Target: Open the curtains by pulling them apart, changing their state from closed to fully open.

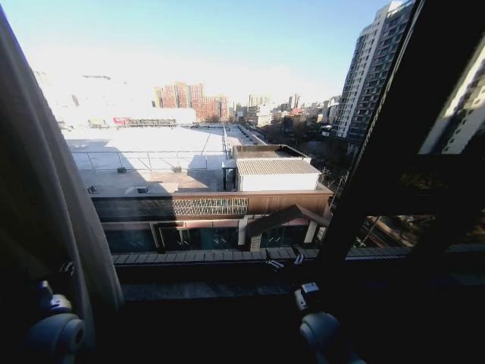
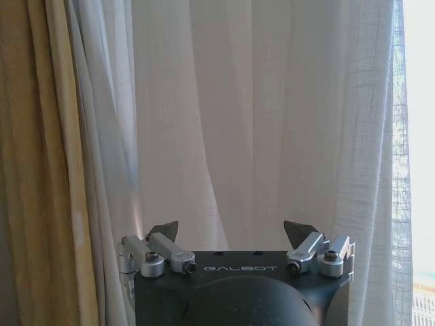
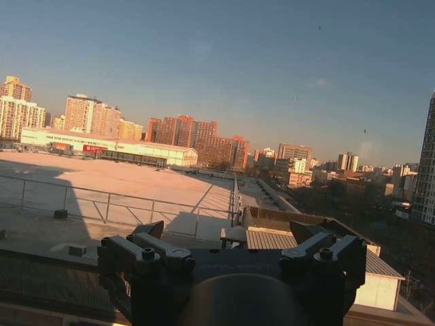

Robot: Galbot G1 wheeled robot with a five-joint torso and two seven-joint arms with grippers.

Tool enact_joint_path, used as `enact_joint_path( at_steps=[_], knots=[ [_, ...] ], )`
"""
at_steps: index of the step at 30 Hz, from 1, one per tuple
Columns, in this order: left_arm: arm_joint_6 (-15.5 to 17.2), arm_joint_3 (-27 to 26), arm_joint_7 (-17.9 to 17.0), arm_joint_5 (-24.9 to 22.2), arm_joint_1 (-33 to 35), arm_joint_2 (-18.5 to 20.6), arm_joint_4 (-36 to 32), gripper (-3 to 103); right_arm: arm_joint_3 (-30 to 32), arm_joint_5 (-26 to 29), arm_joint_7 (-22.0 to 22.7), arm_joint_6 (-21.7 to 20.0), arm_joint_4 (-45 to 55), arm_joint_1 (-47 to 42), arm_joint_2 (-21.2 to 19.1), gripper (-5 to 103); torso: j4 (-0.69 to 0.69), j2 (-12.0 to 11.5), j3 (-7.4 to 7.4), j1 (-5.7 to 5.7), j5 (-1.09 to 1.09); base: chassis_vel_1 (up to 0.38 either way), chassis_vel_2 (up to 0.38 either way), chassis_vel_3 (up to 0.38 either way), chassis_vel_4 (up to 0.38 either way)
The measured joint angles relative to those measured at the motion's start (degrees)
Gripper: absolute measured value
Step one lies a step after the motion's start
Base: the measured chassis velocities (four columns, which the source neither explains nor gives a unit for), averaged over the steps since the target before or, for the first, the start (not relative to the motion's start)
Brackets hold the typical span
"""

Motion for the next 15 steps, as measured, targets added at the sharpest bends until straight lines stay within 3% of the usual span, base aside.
enact_joint_path(
  at_steps=[3, 6, 8, 9, 10, 13, 14, 15],
  knots=[
    [-0.2, -0.2, 0.0, 1.1, 1.6, -0.6, -2.1, 96, -0.1, 0.0, 0.0, 0.0, 0.0, 0.0, 0.1, 100, 0.0, 0.0, 0.0, 0.0, -0.01, 0.0, 0.0, 0.0, 0.0],
    [0.6, -0.5, 2.7, 0.7, 3.8, -1.0, -4.5, 98, -0.2, 0.0, 0.0, 0.0, 0.1, 0.1, 0.3, 100, 0.0, 0.0, 0.0, 0.0, 0.0, 0.0, 0.0, 0.0, 0.0],
    [1.5, -1.5, 11.4, -3.0, 7.8, -1.2, -7.4, 100, -0.3, 0.2, 0.0, 0.0, 0.5, 0.1, 0.3, 100, 0.02, 0.0, 0.0, 0.0, 0.0, 0.0, 0.0, 0.0, 0.0],
    [1.3, -1.7, 13.6, -4.2, 8.6, -1.1, -7.7, 100, -0.2, 0.4, 0.1, -0.1, 0.6, 0.2, 0.3, 100, 0.02, 0.0, 0.0, 0.0, 0.0, 0.0, 0.0, 0.0, 0.0],
    [1.3, -1.7, 13.6, -4.2, 8.6, -1.1, -7.7, 100, -0.2, 0.4, 0.1, -0.1, 0.6, 0.2, 0.3, 100, 0.02, 0.0, 0.0, 0.0, 0.0, 0.0, 0.0, 0.0, 0.0],
    [-3.2, -2.3, 23.7, -7.3, 10.2, -0.8, -6.9, 100, 0.3, 2.1, 0.3, -1.3, 1.3, 0.2, 0.2, 100, 0.01, 0.0, 0.0, 0.0, 0.0, 0.0, 0.0, 0.0, 0.0],
    [-3.2, -2.3, 23.7, -7.3, 10.2, -0.8, -6.9, 100, 0.3, 2.1, 0.3, -1.3, 1.3, 0.2, 0.2, 100, 0.01, 0.0, 0.0, 0.0, 0.0, 0.0, 0.0, 0.0, 0.0],
    [-4.6, -2.4, 29.0, -7.9, 10.3, -0.7, -6.3, 100, 0.5, 2.8, 0.4, -1.7, 1.4, 0.1, 0.1, 100, 0.01, 0.0, 0.0, 0.0, -0.02, 0.0, 0.0, 0.0, 0.0]
  ],
)
